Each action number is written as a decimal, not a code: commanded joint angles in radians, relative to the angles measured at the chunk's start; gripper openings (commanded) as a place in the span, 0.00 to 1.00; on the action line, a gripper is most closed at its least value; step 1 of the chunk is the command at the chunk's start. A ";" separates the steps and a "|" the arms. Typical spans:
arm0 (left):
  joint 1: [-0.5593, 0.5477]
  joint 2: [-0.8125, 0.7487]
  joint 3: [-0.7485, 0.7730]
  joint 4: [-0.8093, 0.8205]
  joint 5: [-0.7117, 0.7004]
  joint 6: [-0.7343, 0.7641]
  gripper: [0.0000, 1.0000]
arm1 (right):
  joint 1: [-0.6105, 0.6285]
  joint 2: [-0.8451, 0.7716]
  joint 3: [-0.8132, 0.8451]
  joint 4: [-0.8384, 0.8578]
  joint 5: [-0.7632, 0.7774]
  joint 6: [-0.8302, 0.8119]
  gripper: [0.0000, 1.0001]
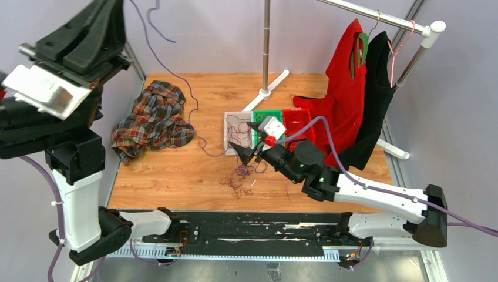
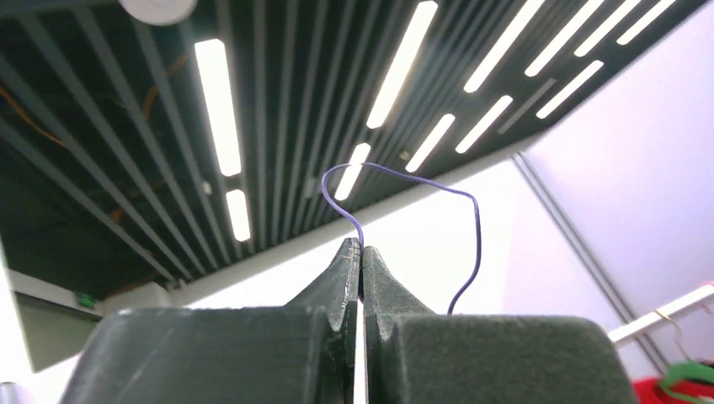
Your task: Untangle the cables
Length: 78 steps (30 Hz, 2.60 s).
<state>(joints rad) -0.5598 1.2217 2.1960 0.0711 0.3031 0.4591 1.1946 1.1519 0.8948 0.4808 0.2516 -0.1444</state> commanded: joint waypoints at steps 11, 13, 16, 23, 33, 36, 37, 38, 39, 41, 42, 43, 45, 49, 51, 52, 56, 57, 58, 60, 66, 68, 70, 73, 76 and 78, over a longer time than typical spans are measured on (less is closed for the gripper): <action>-0.006 0.098 0.042 -0.264 0.144 -0.076 0.00 | -0.010 0.027 0.283 -0.160 -0.205 -0.152 0.75; -0.006 0.100 0.037 -0.263 0.146 -0.074 0.00 | -0.010 0.062 0.319 -0.169 -0.252 -0.128 0.76; -0.006 0.093 0.016 -0.260 0.150 -0.065 0.00 | -0.010 0.119 0.371 -0.166 -0.268 -0.099 0.76; -0.006 0.071 -0.008 -0.261 0.158 -0.050 0.00 | -0.021 0.226 0.405 -0.061 0.057 -0.255 0.66; -0.006 0.066 -0.013 -0.257 0.180 -0.059 0.00 | -0.105 0.148 0.340 -0.077 0.085 -0.226 0.58; -0.006 0.067 -0.014 -0.259 0.184 -0.056 0.00 | -0.136 0.103 0.323 -0.123 0.032 -0.187 0.58; -0.006 0.067 -0.018 -0.263 0.185 -0.052 0.00 | -0.151 0.090 0.307 -0.130 0.005 -0.164 0.59; -0.006 0.067 -0.021 -0.265 0.186 -0.050 0.00 | -0.172 0.068 0.288 -0.124 -0.031 -0.134 0.61; -0.006 0.068 -0.026 -0.267 0.188 -0.050 0.00 | -0.198 0.041 0.274 -0.122 -0.066 -0.095 0.62; -0.006 0.077 -0.033 -0.269 0.198 -0.063 0.00 | -0.250 0.022 0.271 -0.132 -0.099 -0.038 0.62; -0.007 0.085 -0.033 -0.272 0.205 -0.075 0.00 | -0.276 0.019 0.275 -0.145 -0.105 -0.020 0.61; -0.008 0.094 -0.037 -0.275 0.209 -0.090 0.00 | -0.300 0.019 0.281 -0.160 -0.116 -0.010 0.61; -0.014 0.118 -0.051 -0.283 0.216 -0.106 0.00 | -0.337 0.017 0.288 -0.192 -0.120 -0.009 0.59; -0.062 0.194 -0.047 -0.309 0.206 -0.092 0.00 | -0.415 0.005 0.260 -0.221 -0.111 -0.008 0.51; -0.092 0.234 -0.046 -0.294 0.185 -0.089 0.00 | -0.452 -0.003 0.230 -0.226 -0.098 -0.008 0.50; -0.100 0.256 -0.040 -0.286 0.185 -0.090 0.00 | -0.477 -0.008 0.212 -0.225 -0.090 -0.009 0.50; -0.124 0.348 0.005 -0.270 0.176 -0.087 0.00 | -0.554 -0.015 0.150 -0.210 -0.084 0.011 0.48; -0.127 0.369 0.018 -0.267 0.176 -0.087 0.00 | -0.573 -0.013 0.137 -0.204 -0.090 0.018 0.48; -0.127 0.392 0.026 -0.263 0.176 -0.088 0.00 | -0.589 -0.009 0.126 -0.198 -0.093 0.024 0.47; -0.127 0.413 0.027 -0.252 0.176 -0.085 0.00 | -0.618 -0.003 0.108 -0.182 -0.105 0.030 0.47; -0.127 0.447 -0.007 -0.210 0.171 -0.074 0.00 | -0.692 0.029 0.099 -0.165 -0.090 0.048 0.44; -0.127 0.459 0.002 -0.193 0.171 -0.080 0.00 | -0.722 0.026 0.093 -0.147 -0.091 0.058 0.43; -0.127 0.469 0.014 -0.175 0.164 -0.084 0.00 | -0.748 0.021 0.101 -0.144 -0.088 0.059 0.42; -0.127 0.469 0.021 -0.146 0.145 -0.084 0.00 | -0.784 0.004 0.120 -0.136 -0.096 0.060 0.41; -0.127 0.455 0.009 -0.121 0.136 -0.083 0.00 | -0.812 -0.007 0.142 -0.138 -0.134 0.071 0.40; -0.127 0.449 0.001 -0.122 0.137 -0.079 0.00 | -0.818 -0.002 0.153 -0.148 -0.146 0.077 0.39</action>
<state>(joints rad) -0.6785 1.6875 2.1857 -0.1139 0.4591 0.3828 0.4042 1.1717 1.0012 0.3000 0.1455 -0.0929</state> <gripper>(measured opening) 0.018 0.400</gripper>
